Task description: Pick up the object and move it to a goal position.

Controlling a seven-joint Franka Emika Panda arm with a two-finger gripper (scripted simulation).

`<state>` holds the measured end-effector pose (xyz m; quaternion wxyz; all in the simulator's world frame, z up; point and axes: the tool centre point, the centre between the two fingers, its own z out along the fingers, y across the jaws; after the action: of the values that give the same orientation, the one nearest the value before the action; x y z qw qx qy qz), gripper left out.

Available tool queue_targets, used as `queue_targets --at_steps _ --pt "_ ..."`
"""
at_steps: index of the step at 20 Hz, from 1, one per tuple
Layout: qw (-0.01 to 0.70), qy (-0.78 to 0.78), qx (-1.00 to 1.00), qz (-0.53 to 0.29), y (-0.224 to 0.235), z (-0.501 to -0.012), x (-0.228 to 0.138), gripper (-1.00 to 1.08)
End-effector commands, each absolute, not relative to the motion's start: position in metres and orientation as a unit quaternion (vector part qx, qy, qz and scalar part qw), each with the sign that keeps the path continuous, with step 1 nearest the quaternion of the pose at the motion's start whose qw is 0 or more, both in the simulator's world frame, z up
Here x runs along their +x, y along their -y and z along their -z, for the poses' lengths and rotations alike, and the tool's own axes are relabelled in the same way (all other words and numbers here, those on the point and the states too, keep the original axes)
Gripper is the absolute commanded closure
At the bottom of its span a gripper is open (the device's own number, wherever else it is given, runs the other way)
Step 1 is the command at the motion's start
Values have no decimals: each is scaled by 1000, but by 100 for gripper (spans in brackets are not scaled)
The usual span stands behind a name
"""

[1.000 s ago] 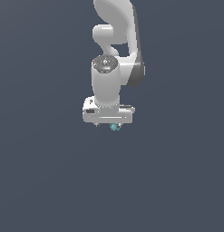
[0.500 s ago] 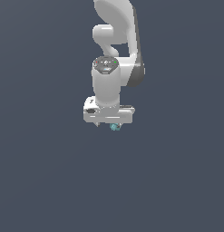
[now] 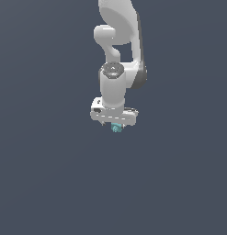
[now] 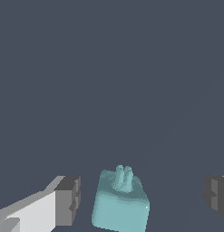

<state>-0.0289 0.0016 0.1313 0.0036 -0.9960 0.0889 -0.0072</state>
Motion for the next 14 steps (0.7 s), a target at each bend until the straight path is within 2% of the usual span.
queue_targets --at_steps 1,14 --pt "3 -112 -994 5 -7 -121 -41 -92" --pt "0 -184 -983 0 -19 -92 -82 -92"
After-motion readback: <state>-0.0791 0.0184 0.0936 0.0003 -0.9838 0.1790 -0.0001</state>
